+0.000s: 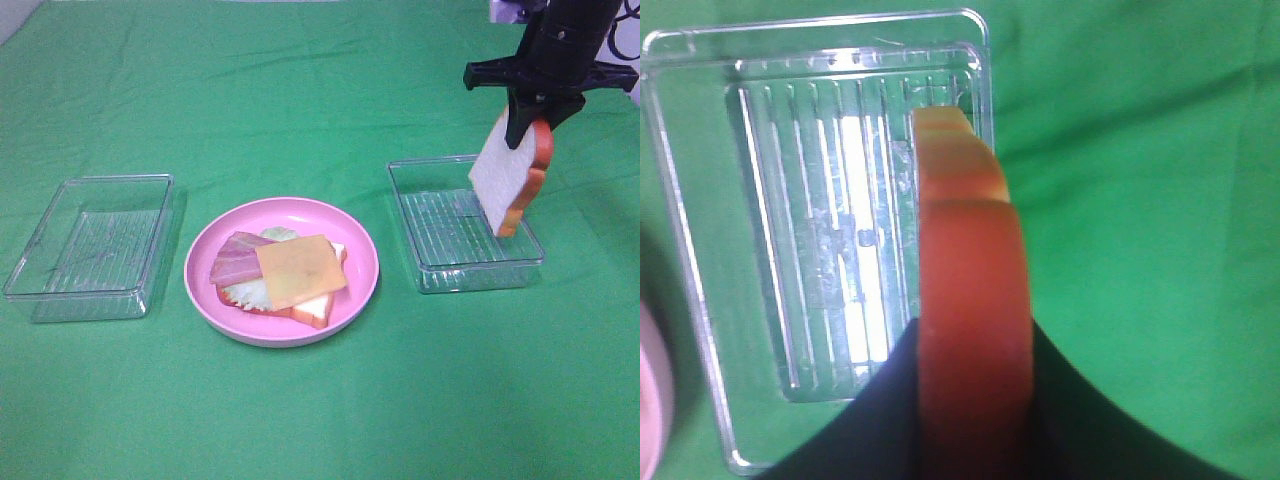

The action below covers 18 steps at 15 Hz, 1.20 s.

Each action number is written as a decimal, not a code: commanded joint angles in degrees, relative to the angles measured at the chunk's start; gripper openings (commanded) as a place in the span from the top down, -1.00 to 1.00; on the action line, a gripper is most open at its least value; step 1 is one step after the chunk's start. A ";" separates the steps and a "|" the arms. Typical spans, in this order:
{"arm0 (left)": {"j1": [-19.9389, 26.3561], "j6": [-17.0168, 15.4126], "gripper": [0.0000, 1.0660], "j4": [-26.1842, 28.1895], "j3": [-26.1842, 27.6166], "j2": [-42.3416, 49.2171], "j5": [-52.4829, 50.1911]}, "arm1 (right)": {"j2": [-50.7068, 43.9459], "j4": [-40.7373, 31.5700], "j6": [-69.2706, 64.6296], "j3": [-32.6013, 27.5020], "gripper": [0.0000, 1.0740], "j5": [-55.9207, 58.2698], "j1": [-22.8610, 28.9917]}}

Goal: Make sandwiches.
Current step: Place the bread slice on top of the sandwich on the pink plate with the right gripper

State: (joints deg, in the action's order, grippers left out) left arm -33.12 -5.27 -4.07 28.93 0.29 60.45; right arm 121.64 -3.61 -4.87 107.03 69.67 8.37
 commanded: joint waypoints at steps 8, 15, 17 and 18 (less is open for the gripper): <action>-0.06 0.00 -0.36 0.40 -0.34 1.15 -0.57 | -4.01 -36.61 14.84 -4.70 1.00 3.61 0.34; -0.06 0.00 -0.36 0.40 -0.34 1.15 -0.57 | -2.75 -54.14 23.66 -22.23 1.00 -15.53 11.80; -0.06 0.00 -0.36 0.40 -0.34 1.15 -0.57 | -0.92 -55.98 23.66 -22.40 1.00 -17.30 14.09; -0.06 0.00 -0.36 0.40 -0.34 1.15 -0.57 | 0.57 -57.12 23.66 -22.40 1.00 -18.56 15.47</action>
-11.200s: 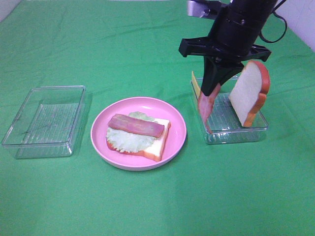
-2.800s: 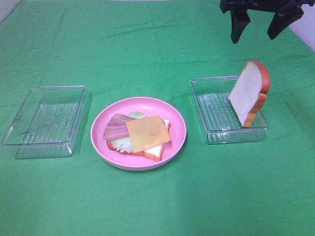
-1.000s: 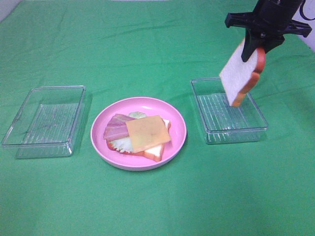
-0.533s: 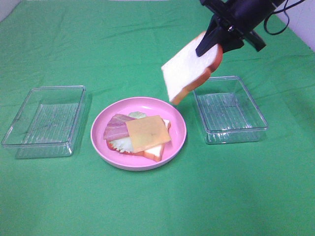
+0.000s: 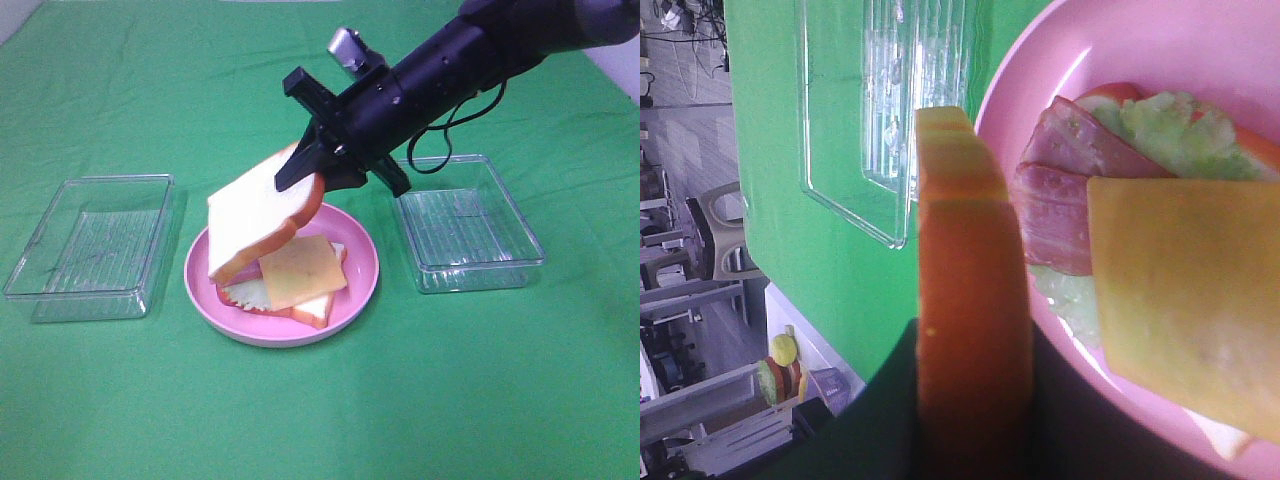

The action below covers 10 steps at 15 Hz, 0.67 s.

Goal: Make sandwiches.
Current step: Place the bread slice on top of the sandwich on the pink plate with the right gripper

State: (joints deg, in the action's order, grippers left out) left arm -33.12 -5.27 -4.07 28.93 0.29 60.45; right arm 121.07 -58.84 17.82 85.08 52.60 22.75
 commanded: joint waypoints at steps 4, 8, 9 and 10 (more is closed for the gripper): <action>-0.06 0.00 -0.36 0.40 -0.34 1.15 -0.57 | 4.35 -0.69 -0.11 -0.46 1.00 -2.98 1.89; -0.06 0.00 -0.36 0.40 -0.34 1.15 -0.57 | 3.90 0.92 -1.20 -0.46 1.00 -3.72 0.52; -0.06 0.00 -0.36 0.40 -0.34 1.15 -0.57 | 3.72 0.92 -1.20 -0.46 1.00 -3.72 0.23; -0.06 0.00 -0.36 0.40 -0.34 1.15 -0.57 | 3.72 1.43 -1.20 -0.46 1.00 -3.84 0.17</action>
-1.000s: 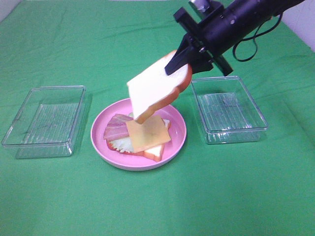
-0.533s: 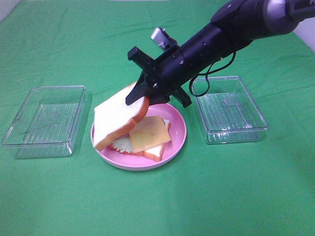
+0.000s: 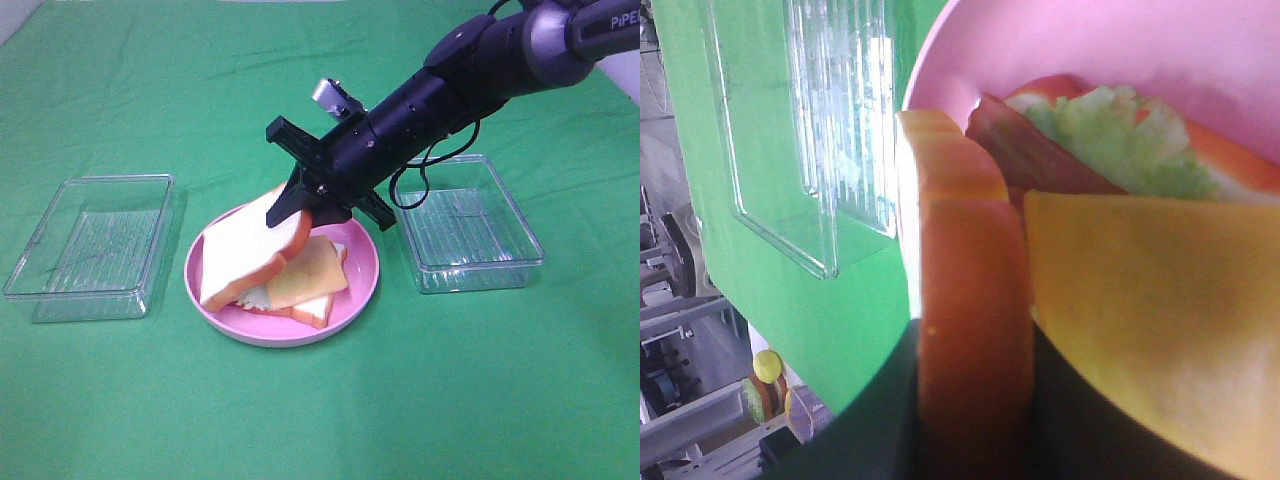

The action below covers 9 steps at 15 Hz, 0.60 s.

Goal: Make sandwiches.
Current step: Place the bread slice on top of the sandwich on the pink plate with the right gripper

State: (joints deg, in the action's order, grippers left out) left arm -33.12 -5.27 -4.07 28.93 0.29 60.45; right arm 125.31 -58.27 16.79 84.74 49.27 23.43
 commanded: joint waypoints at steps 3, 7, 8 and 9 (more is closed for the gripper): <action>-0.06 0.00 -0.36 0.40 -0.34 1.15 -0.57 | -0.52 3.90 -0.69 -0.11 1.00 -0.80 -0.40; -0.06 0.00 -0.36 0.40 -0.34 1.15 -0.57 | -0.63 10.49 -4.24 -0.11 0.28 -1.38 -0.40; -0.06 0.00 -0.36 0.40 -0.34 1.15 -0.57 | -0.86 11.69 -4.24 -0.11 -0.06 -1.38 -0.40; -0.06 0.00 -0.36 0.40 -0.34 1.15 -0.57 | -1.43 13.18 -4.24 0.17 -0.35 -1.32 -0.40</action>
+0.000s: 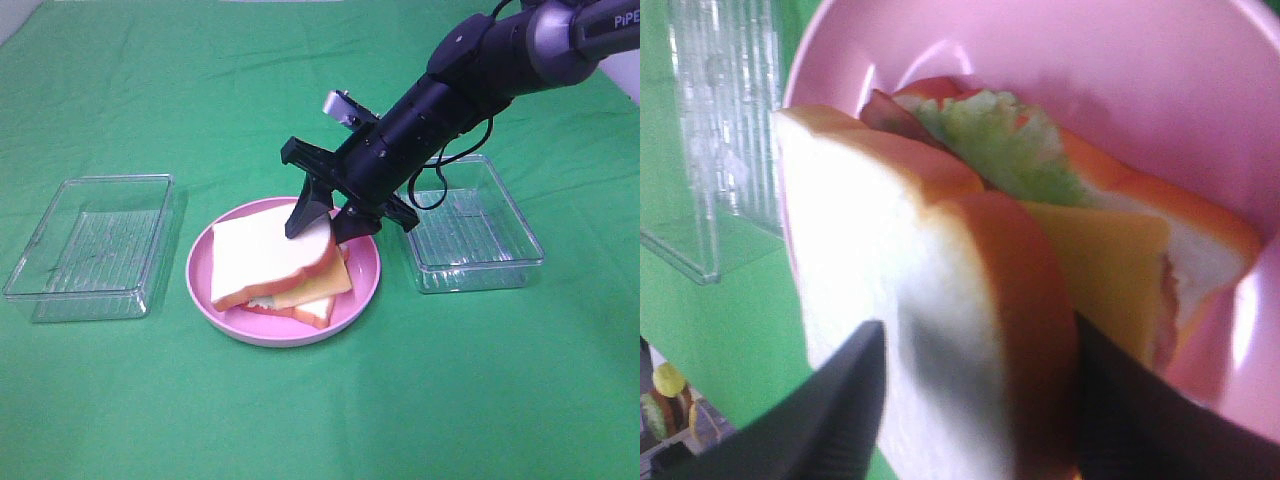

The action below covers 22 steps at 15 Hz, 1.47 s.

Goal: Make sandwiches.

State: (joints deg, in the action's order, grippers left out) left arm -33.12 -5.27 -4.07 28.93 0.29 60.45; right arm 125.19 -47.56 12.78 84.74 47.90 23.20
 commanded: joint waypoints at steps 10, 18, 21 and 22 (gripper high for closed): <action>-0.06 0.00 -0.36 0.40 -0.34 1.15 -0.57 | -15.01 32.14 -8.37 0.40 -0.50 6.76 -0.17; -0.06 0.00 -0.36 0.40 -0.34 1.15 -0.57 | -43.83 43.43 -14.15 -15.18 -0.50 9.05 -0.17; -0.06 0.00 -0.36 0.40 -0.34 1.15 -0.57 | -57.75 43.43 -14.15 -28.19 -0.50 9.11 -0.17; -0.06 0.00 -0.36 0.40 -0.34 1.15 -0.57 | -62.28 43.43 -14.15 -32.43 -0.50 9.40 -0.17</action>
State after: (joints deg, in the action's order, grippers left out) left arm -33.12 -5.27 -4.07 28.93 0.29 60.45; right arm 61.54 -4.64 -0.97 50.82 57.24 23.20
